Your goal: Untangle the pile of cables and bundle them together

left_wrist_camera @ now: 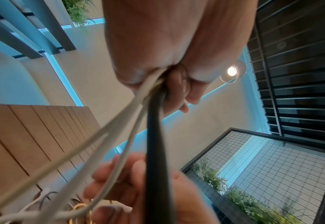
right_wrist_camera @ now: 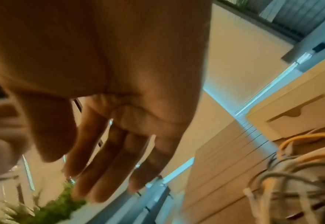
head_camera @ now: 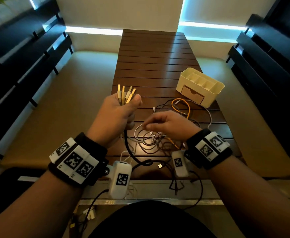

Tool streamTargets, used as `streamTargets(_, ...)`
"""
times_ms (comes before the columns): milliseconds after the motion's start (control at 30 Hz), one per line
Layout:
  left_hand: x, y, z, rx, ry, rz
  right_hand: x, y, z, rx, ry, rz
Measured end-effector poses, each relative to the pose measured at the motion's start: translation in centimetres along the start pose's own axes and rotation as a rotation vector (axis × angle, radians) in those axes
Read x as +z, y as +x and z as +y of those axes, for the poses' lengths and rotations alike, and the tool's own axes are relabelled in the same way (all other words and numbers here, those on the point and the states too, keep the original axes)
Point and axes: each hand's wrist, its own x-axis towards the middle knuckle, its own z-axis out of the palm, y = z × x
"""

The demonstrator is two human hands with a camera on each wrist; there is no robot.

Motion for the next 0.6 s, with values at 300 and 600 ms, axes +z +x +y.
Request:
streamTargets(300,-0.3,0.6,-0.7,-0.012,0.001,0.013,1.6,5.7,10.8,-0.014,-0.788,0.157)
streamTargets(600,-0.1,1.4,-1.6,-0.041,0.018,-0.012,2.4,7.2,11.4,0.031,-1.085,0.019)
